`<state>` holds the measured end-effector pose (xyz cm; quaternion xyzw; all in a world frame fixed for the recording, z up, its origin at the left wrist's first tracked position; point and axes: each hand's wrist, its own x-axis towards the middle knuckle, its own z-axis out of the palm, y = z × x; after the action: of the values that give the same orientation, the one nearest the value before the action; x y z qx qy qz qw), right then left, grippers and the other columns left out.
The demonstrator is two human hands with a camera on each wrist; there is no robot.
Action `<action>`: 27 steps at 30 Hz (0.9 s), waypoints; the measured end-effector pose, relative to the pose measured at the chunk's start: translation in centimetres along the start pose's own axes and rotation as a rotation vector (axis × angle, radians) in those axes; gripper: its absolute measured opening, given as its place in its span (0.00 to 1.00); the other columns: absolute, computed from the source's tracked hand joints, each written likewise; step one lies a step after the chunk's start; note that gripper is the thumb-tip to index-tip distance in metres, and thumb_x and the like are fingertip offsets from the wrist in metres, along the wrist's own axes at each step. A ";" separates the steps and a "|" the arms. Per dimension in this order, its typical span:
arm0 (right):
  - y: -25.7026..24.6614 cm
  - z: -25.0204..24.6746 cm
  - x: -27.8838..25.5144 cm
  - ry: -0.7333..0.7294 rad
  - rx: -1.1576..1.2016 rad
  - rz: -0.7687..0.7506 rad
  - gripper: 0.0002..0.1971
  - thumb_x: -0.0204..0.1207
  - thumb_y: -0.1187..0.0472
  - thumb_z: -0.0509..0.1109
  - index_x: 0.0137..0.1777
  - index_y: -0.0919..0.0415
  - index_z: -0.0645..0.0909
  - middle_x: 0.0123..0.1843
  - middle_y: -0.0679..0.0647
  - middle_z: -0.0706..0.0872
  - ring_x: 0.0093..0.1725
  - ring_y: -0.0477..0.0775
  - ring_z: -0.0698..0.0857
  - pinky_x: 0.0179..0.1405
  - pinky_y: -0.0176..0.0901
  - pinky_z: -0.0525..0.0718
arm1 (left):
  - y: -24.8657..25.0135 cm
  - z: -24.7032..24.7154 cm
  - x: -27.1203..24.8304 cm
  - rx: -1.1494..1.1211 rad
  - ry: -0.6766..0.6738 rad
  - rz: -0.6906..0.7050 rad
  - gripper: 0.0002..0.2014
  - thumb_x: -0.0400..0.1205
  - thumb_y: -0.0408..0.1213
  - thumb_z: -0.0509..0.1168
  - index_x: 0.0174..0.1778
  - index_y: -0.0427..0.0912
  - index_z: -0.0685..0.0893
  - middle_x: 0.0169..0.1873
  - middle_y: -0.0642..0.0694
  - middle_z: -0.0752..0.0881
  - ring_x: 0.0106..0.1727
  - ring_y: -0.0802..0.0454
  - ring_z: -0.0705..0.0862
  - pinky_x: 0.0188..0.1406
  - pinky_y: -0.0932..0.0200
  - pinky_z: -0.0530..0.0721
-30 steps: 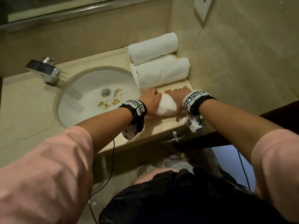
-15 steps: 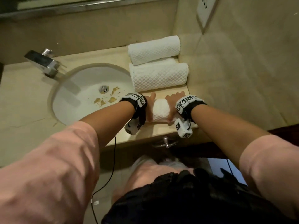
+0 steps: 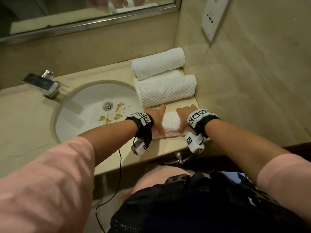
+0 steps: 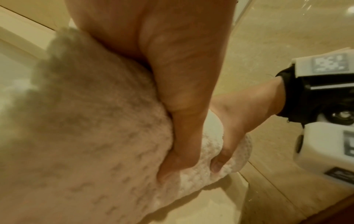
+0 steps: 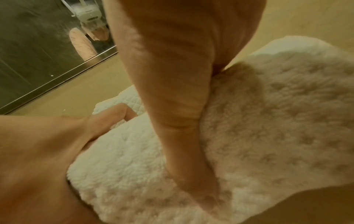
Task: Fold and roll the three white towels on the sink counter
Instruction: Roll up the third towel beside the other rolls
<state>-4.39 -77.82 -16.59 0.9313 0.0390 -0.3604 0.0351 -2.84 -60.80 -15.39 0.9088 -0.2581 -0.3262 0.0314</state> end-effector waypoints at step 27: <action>0.8 -6.4 6.0 0.360 -0.065 -0.025 0.42 0.53 0.45 0.82 0.67 0.53 0.69 0.59 0.53 0.83 0.59 0.60 0.81 0.61 0.54 0.72 | -6.6 -7.9 8.4 0.110 0.474 0.003 0.25 0.80 0.33 0.60 0.74 0.45 0.69 0.69 0.41 0.74 0.70 0.39 0.68 0.62 0.46 0.73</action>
<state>4.41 -77.72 -15.90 0.9786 0.0678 -0.1868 0.0533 10.46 -60.09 -15.53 0.9600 -0.2621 -0.0891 0.0420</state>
